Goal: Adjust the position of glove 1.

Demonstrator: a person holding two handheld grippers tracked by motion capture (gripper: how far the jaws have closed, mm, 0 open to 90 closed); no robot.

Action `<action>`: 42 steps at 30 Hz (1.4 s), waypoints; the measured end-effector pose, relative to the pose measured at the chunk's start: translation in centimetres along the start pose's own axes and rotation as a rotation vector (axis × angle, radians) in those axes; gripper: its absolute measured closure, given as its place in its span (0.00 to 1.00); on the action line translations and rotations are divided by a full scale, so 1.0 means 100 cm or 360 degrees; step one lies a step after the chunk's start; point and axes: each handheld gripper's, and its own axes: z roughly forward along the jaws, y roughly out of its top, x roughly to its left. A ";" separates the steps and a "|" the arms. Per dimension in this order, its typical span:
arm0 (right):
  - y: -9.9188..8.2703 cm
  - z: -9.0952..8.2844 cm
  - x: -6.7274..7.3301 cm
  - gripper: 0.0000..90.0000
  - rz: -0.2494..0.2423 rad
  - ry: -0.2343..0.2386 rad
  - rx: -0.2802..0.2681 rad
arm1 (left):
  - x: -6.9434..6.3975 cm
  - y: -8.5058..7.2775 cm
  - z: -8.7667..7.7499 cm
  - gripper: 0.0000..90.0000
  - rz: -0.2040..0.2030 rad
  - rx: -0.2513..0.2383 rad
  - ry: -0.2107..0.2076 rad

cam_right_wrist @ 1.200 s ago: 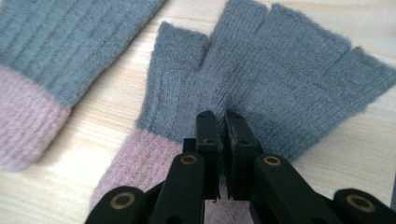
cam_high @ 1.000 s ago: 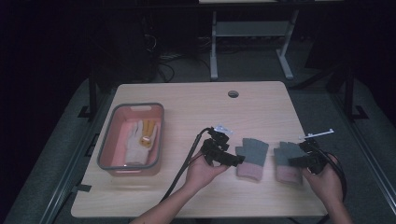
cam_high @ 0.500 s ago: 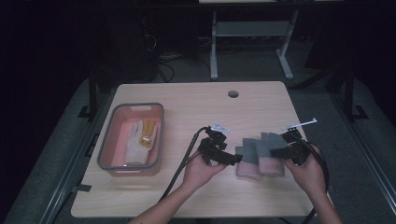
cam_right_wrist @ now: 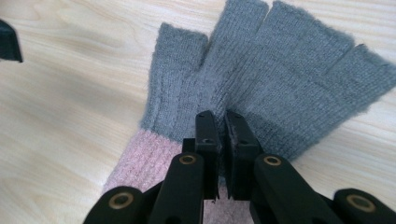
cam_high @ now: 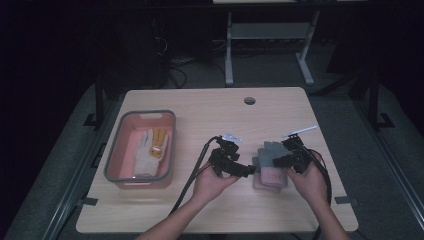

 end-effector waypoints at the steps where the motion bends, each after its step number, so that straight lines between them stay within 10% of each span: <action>1: 0.000 0.002 0.000 0.95 0.0006 0.0007 0.0005 | 0.001 0.000 0.000 0.26 0.0002 0.0007 0.0002; 11: -0.002 0.018 0.003 0.92 0.0065 -0.0003 0.0046 | -0.001 -0.003 0.004 0.28 -0.0017 0.0028 -0.0008; 22: -0.008 0.006 -0.012 0.65 0.0153 0.0092 -0.0019 | 0.000 -0.007 0.026 0.34 -0.0085 0.0123 -0.0072; 42: -0.043 0.016 -0.051 0.56 0.0300 0.0284 -0.0125 | 0.006 -0.019 0.074 0.40 -0.0361 0.0219 -0.0173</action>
